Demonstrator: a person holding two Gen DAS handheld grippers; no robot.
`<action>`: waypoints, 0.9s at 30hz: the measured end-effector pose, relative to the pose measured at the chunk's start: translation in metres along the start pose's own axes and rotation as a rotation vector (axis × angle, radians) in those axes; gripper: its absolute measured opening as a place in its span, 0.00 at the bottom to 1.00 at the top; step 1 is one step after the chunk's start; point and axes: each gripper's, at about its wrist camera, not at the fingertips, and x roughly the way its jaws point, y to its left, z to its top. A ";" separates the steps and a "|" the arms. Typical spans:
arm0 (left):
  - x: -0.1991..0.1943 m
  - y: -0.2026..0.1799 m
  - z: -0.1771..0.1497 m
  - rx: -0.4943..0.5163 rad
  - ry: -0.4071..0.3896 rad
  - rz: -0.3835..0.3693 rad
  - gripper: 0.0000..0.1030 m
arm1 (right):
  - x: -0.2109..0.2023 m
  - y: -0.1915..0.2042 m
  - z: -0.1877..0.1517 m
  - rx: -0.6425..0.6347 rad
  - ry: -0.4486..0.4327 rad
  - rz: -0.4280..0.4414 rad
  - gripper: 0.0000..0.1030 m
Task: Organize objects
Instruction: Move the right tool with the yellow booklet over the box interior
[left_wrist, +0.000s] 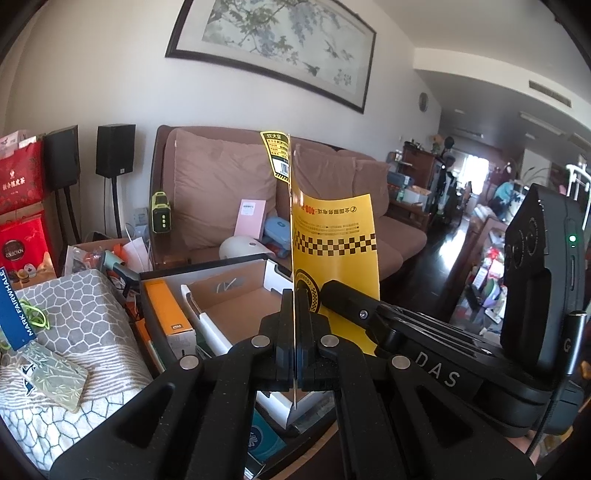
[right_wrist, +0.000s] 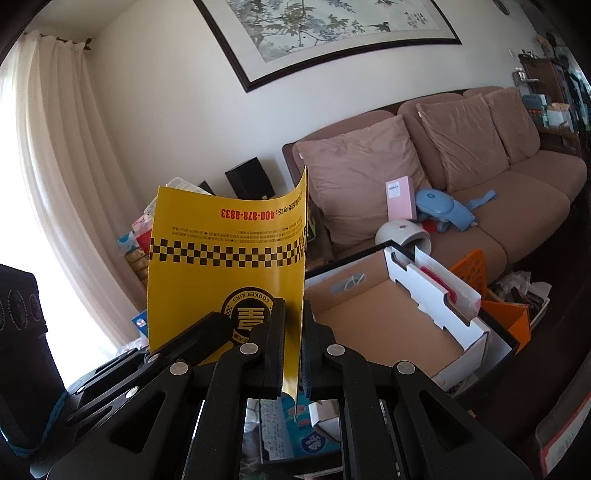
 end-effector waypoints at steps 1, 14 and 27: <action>0.002 0.000 0.000 0.000 0.004 -0.002 0.00 | 0.001 -0.002 0.000 0.004 0.003 -0.003 0.06; 0.020 0.004 -0.005 -0.056 0.056 -0.018 0.00 | 0.007 -0.015 -0.003 0.028 0.023 -0.036 0.06; 0.034 0.005 -0.009 -0.091 0.086 -0.031 0.00 | 0.012 -0.024 -0.006 0.052 0.035 -0.068 0.06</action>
